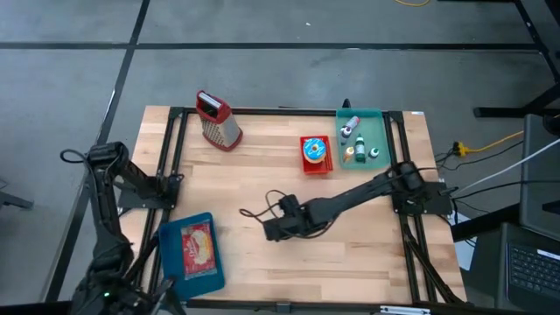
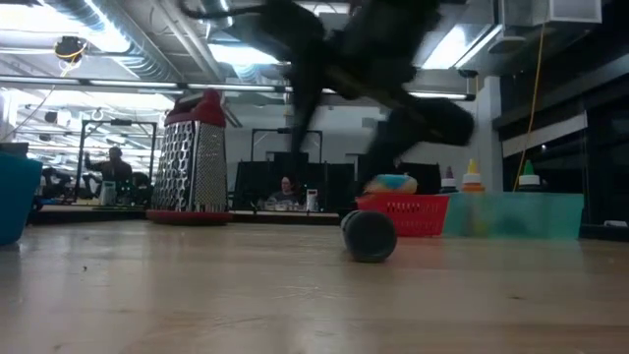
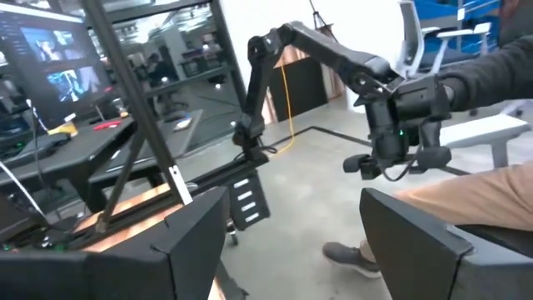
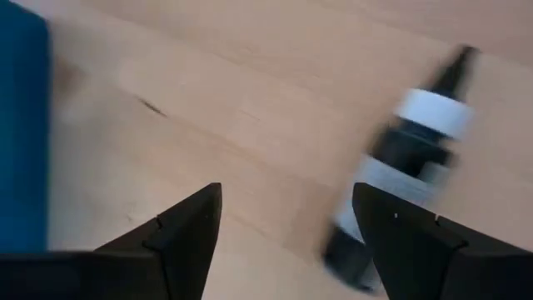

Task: Pick & Place Food Item
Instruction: Put the black food coloring bottle into the light green bin

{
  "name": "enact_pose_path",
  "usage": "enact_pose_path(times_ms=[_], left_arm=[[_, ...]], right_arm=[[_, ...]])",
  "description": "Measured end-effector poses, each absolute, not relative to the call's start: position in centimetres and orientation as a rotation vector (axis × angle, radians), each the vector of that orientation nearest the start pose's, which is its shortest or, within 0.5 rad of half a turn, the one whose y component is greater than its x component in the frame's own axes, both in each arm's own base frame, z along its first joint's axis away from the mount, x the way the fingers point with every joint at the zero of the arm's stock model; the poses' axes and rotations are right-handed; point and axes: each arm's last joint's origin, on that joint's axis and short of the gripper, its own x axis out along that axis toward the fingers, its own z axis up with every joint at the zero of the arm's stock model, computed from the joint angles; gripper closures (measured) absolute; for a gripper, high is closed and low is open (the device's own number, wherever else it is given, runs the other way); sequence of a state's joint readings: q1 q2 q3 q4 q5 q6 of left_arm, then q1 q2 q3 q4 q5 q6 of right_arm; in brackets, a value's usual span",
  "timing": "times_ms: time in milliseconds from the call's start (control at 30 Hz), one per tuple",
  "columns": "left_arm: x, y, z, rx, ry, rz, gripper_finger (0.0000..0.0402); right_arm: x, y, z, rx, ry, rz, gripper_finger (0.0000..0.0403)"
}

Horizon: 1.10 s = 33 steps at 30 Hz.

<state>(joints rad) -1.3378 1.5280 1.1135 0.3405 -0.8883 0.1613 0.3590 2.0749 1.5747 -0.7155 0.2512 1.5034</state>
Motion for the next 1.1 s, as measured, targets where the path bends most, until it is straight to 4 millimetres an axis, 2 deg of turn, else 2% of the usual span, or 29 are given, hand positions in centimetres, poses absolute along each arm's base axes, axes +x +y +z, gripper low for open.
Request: enact_pose_path(times_ms=[100,200,400,500,667,767,900,1000,1100], left_arm=[[8.5,-33.2,31.7,0.219,-0.004,-0.462,0.0135],[7.4,-33.4,31.7,0.206,-0.003,-0.466,0.0135],[6.8,-33.5,31.6,0.147,0.025,-0.488,0.0135],[6.8,-33.5,31.2,0.154,0.051,-0.504,0.0135],[6.7,-33.5,30.9,0.18,0.063,-0.564,0.0135],[6.6,-33.6,30.9,0.181,0.061,-0.581,0.0135],[6.6,-33.6,30.9,0.174,0.064,-0.593,0.0135],[6.6,-33.6,30.9,0.176,0.064,-0.592,0.0135],[6.7,-33.6,30.9,0.183,0.062,-0.589,0.0135]], right_arm=[[41.6,14.1,17.8,0.997,0.942,-0.799,0.0129],[42.1,14.0,16.9,1.009,0.984,-0.902,0.0129],[42.4,14.2,16.7,1.062,0.988,-0.96,0.0129],[42.8,14.3,17.5,1.082,0.966,-0.942,0.0129],[43.5,15.3,20.6,1.078,0.884,-0.891,0.0129],[42.7,15.5,22.5,1.041,0.91,-0.952,0.0129],[40.6,16.0,23.8,0.996,0.966,-1.121,0.0129],[39.0,16.6,23.9,0.968,1.023,-1.23,0.0129],[38.2,16.9,23.1,0.953,1.044,-1.302,0.0129]])
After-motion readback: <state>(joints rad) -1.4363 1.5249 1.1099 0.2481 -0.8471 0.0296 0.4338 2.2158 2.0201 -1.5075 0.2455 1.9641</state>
